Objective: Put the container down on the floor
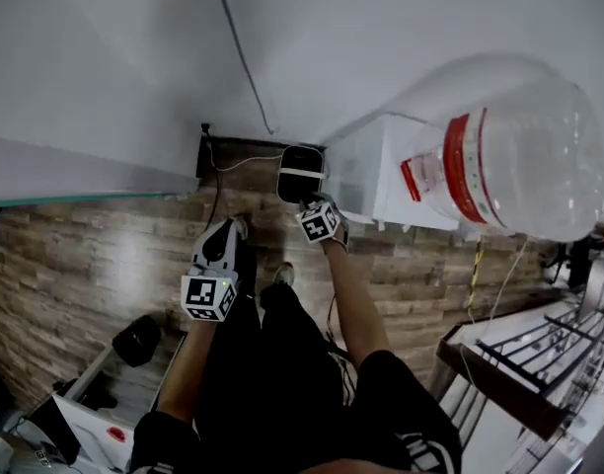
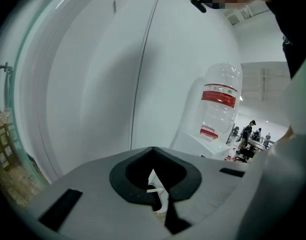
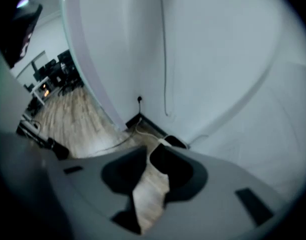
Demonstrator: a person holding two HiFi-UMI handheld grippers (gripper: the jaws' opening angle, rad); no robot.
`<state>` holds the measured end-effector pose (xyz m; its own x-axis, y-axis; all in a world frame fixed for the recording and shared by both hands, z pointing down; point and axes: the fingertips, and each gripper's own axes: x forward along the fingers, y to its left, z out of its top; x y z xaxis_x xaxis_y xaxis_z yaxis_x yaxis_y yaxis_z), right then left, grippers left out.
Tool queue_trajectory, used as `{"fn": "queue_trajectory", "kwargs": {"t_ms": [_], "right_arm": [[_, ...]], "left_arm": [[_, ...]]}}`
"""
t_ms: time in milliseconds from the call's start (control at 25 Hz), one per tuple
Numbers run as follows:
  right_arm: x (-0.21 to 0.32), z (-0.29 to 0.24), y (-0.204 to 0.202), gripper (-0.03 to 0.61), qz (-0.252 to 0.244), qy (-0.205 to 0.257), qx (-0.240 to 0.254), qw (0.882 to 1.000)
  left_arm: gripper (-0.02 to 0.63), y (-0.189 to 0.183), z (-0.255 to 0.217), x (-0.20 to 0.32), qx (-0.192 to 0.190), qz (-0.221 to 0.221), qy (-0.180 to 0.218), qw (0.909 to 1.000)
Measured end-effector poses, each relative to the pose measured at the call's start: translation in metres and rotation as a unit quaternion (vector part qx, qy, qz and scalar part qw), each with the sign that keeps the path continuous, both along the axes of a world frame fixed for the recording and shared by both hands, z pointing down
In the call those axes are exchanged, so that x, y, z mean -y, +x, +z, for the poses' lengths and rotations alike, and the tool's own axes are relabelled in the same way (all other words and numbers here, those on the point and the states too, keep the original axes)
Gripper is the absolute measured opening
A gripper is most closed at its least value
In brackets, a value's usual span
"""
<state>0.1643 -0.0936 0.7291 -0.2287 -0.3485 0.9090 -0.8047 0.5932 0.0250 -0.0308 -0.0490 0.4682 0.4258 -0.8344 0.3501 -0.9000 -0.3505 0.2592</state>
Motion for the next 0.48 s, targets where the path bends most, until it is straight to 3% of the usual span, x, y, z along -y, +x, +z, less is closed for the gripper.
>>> {"fn": "queue_trajectory", "kwargs": {"t_ms": [320, 480], "right_arm": [[-0.043, -0.084, 0.034, 0.128, 0.122, 0.025, 0.102, 0.987], [-0.053, -0.114, 0.053, 0.124, 0.160, 0.048, 0.124, 0.978]], "left_arm": [[0.026, 0.033, -0.074, -0.053, 0.014, 0.020, 0.029, 0.9993], [0.026, 0.046, -0.108, -0.070, 0.032, 0.039, 0.058, 0.9971]]}}
